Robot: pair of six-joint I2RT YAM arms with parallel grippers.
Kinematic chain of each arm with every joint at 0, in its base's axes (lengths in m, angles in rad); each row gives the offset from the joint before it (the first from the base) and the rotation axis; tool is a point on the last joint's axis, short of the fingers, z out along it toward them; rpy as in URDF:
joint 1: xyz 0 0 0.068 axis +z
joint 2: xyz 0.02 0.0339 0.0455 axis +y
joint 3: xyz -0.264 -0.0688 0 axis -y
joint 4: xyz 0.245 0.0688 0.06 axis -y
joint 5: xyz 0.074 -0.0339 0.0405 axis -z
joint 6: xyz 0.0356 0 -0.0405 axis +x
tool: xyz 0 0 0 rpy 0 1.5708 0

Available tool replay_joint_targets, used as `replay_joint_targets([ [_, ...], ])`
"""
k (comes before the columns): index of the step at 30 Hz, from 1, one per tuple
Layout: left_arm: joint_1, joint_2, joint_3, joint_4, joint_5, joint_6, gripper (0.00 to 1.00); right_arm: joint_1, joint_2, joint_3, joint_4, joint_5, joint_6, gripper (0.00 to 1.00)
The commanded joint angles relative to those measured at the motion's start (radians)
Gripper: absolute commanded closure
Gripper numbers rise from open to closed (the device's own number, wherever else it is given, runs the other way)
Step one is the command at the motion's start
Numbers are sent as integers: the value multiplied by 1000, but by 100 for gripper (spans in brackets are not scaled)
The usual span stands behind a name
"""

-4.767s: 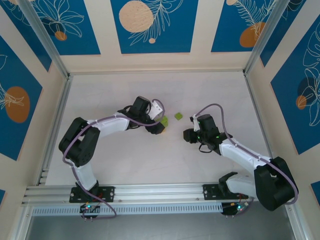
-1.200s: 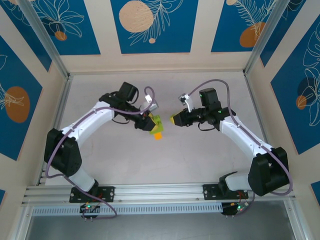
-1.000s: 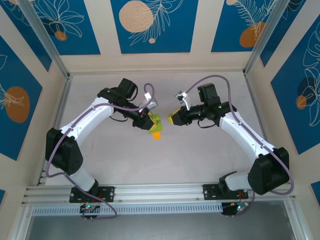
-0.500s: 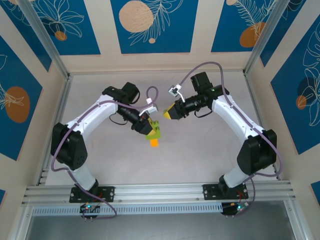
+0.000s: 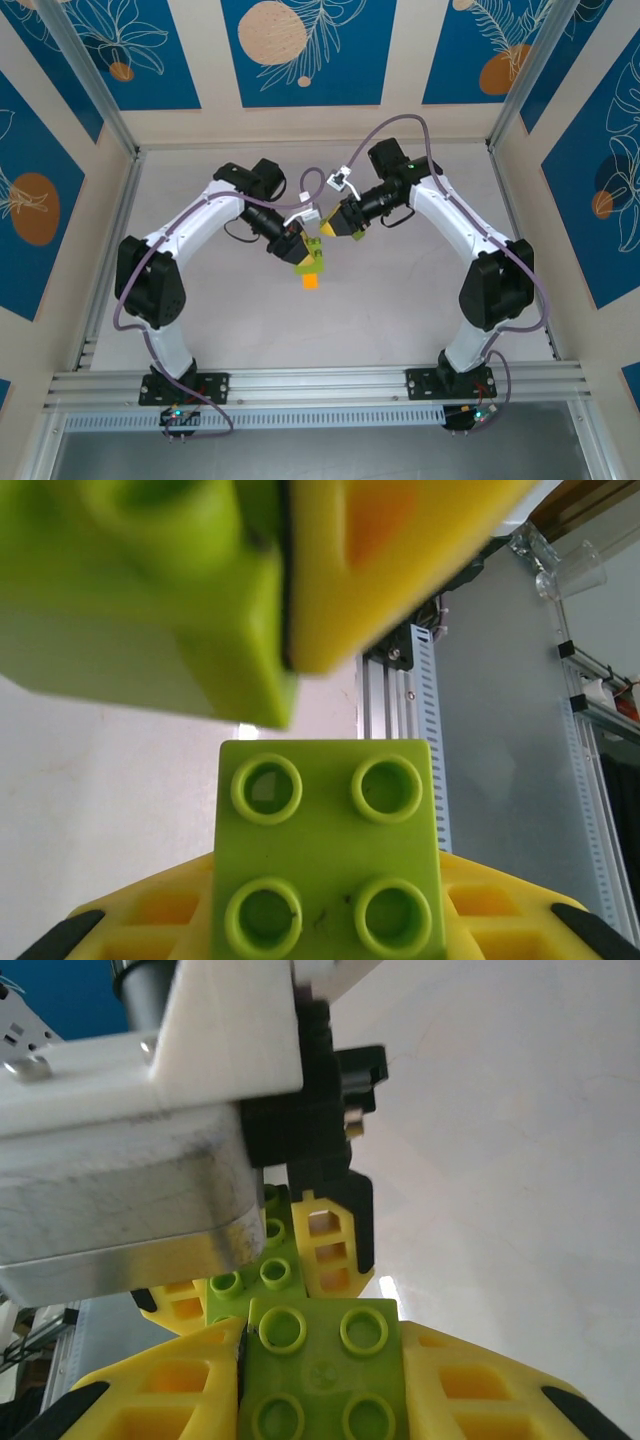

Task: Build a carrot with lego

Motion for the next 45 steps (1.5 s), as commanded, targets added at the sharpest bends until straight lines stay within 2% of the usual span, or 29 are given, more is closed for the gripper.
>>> replay_joint_targets([
  [1, -9, 28, 46, -23, -10, 27, 90, 15, 22, 36, -57, -50, -44, 77],
  [11, -7, 54, 89, -17, -47, 28, 90, 32, 29, 59, -107, -96, -77, 77],
  [45, 0, -7, 129, -70, 22, 70, 90, 44, 62, 0, -94, -57, -107, 78],
])
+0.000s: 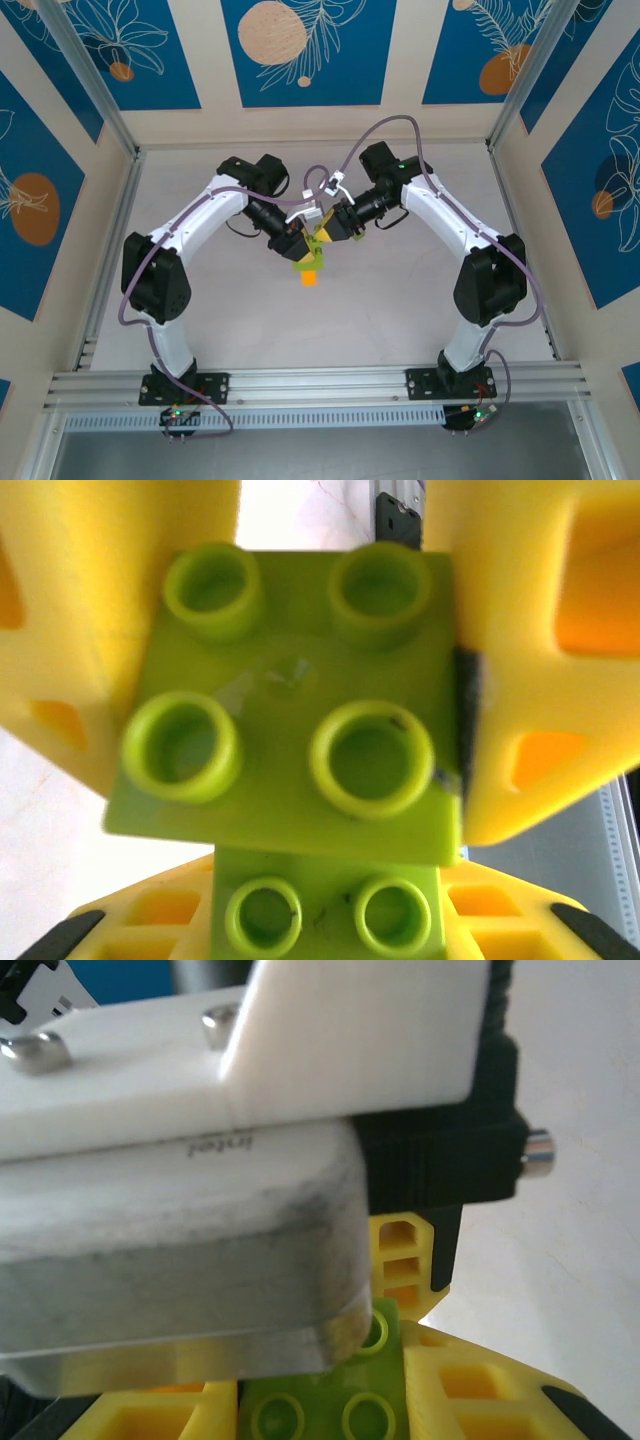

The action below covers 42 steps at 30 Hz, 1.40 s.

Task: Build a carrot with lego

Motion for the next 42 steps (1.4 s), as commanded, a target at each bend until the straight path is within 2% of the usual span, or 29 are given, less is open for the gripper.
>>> replay_joint_targets([
  [1, 0, -50, 48, -3, 75, 37, 90, 11, 21, -26, -46, -10, -24, 78],
  [13, 21, -67, 68, -22, 82, 50, 91, 1, -1, -72, -90, -71, -95, 79],
  [42, 55, -62, 71, -3, 105, 44, 91, 77, -69, -191, -57, -38, -87, 80],
])
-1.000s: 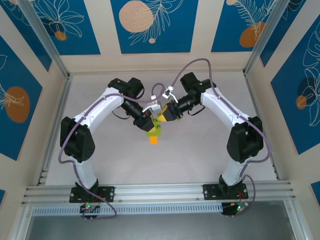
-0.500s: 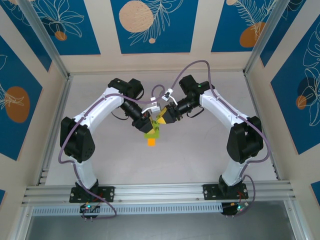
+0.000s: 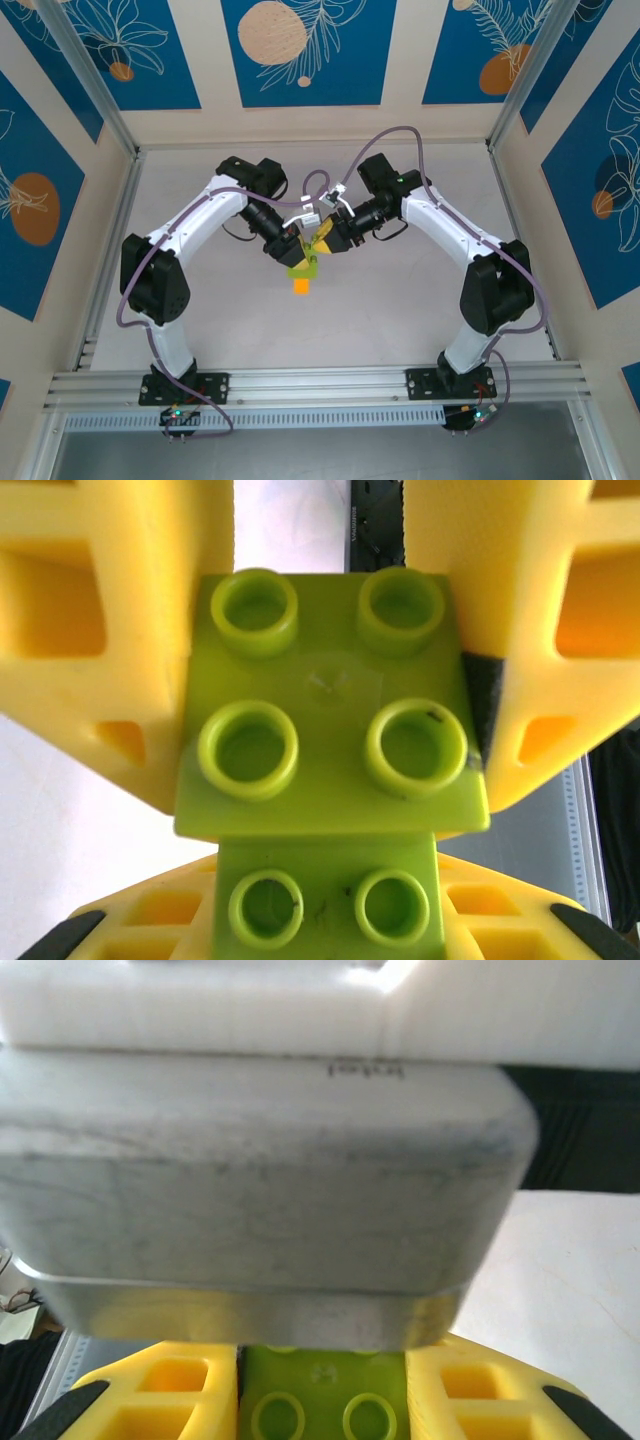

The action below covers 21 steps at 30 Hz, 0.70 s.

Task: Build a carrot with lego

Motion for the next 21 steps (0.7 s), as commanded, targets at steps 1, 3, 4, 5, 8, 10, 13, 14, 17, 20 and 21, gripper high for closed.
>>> replay_joint_targets([
  [1, 53, -52, 65, 105, 121, 18, 91, 43, -1, -45, -170, 37, -22, 80],
  [3, 55, -57, 65, 104, 119, 16, 91, 43, 4, -42, -177, 34, -23, 79],
  [4, 55, -59, 65, 103, 119, 16, 91, 41, 9, -36, -182, 28, -26, 79],
  [5, 55, -62, 65, 103, 118, 17, 91, 39, 16, -30, -189, 19, -29, 80],
  [8, 55, -71, 65, 103, 120, 14, 91, 31, 54, 6, -240, -30, -63, 79],
  [10, 55, -81, 65, 107, 123, 14, 91, 35, 87, 31, -281, -47, -88, 79],
  [13, 56, -93, 67, 109, 116, 10, 91, 50, 123, 41, -291, -25, -90, 79],
  [14, 56, -95, 69, 109, 113, 10, 91, 53, 124, 37, -286, -17, -86, 79],
  [17, 64, -101, 70, 109, 115, 12, 91, 58, 118, 12, -265, -5, -74, 79],
  [20, 74, -105, 70, 117, 134, 12, 91, 66, 113, -7, -253, -1, -66, 79],
  [21, 77, -106, 70, 120, 140, 11, 91, 68, 115, -8, -252, -3, -66, 79],
])
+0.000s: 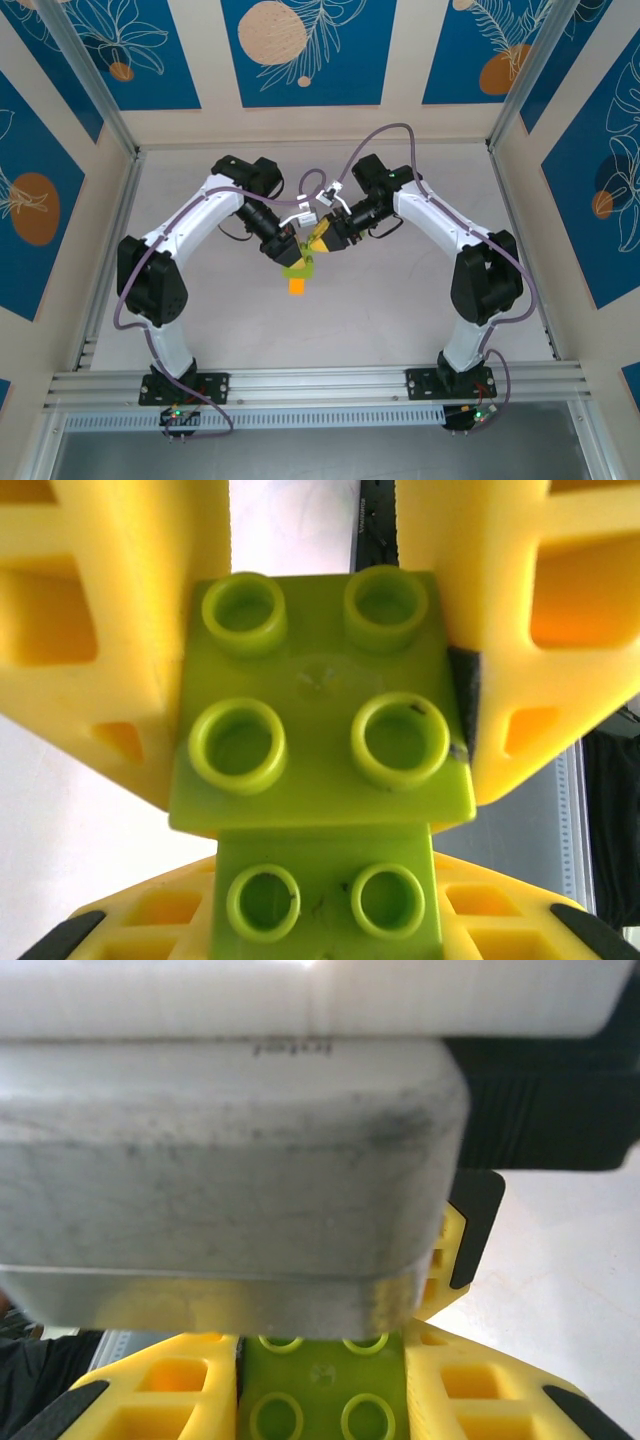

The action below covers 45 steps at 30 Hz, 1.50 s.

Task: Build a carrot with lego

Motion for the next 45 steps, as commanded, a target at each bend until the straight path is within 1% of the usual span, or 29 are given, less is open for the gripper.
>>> replay_joint_targets([
  [1, 63, -87, 71, 148, 161, 38, 91, 62, 34, -71, -167, 72, -5, 79],
  [2, 63, -85, 73, 149, 159, 37, 91, 64, 34, -69, -167, 74, -4, 79],
  [6, 63, -79, 76, 143, 156, 37, 91, 57, 35, -58, -165, 74, 1, 73],
  [9, 64, -78, 75, 142, 153, 36, 91, 44, 32, -42, -156, 67, 14, 62],
  [14, 63, -76, 73, 142, 147, 32, 91, 24, 22, -22, -126, 63, 44, 38],
  [19, 64, -69, 65, 152, 136, 21, 91, -9, -38, -50, -13, 94, 123, 24],
  [22, 63, -66, 59, 166, 128, 11, 91, -39, -88, -87, 74, 130, 190, 20],
  [26, 63, -65, 33, 218, 105, -28, 91, -91, -176, -164, 259, 268, 329, 19],
  [28, 64, -67, 7, 270, 70, -72, 90, -118, -218, -198, 342, 368, 401, 19],
  [29, 63, -69, -13, 313, 34, -110, 89, -134, -241, -217, 377, 408, 430, 19],
  [31, 63, -70, -58, 405, -61, -179, 89, -158, -278, -238, 437, 547, 506, 19],
  [32, 63, -68, -83, 455, -118, -220, 88, -172, -294, -250, 459, 592, 533, 19],
  [33, 64, -65, -109, 509, -180, -262, 88, -180, -313, -263, 485, 667, 570, 19],
  [36, 61, -64, -180, 667, -325, -365, 88, -198, -336, -284, 504, 885, 667, 19],
  [38, 60, -70, -230, 786, -417, -449, 87, -208, -342, -300, 505, 992, 725, 19],
  [41, 39, -71, -281, 925, -572, -576, 87, -209, -355, -346, 523, 1079, 785, 19],
  [44, -3, -82, -324, 1029, -784, -713, 85, -211, -367, -391, 545, 1118, 835, 19],
  [45, -16, -86, -335, 1055, -836, -770, 86, -212, -371, -411, 559, 1128, 851, 19],
])
